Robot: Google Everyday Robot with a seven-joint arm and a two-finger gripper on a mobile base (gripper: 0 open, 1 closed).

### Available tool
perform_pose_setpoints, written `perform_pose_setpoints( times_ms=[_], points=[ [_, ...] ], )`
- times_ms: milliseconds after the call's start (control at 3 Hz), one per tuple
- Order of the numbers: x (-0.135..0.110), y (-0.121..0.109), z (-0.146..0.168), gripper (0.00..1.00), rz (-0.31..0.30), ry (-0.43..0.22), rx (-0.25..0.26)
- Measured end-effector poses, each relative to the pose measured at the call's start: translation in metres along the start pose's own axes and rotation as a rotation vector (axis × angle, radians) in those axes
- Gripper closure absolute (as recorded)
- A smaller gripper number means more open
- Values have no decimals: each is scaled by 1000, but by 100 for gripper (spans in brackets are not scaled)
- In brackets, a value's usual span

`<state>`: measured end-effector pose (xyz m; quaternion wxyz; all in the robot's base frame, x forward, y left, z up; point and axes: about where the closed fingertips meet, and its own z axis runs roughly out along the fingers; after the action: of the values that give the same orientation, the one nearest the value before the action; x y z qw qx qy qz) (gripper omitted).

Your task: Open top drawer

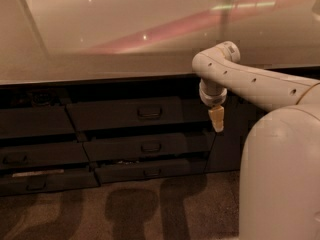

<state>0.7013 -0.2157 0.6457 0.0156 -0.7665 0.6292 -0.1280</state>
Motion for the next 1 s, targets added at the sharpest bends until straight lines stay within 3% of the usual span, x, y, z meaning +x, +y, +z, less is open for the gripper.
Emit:
perform_pose_setpoints(
  times_ms=[1000],
  points=[
    [0, 0, 0, 66, 0, 0, 0]
  ],
)
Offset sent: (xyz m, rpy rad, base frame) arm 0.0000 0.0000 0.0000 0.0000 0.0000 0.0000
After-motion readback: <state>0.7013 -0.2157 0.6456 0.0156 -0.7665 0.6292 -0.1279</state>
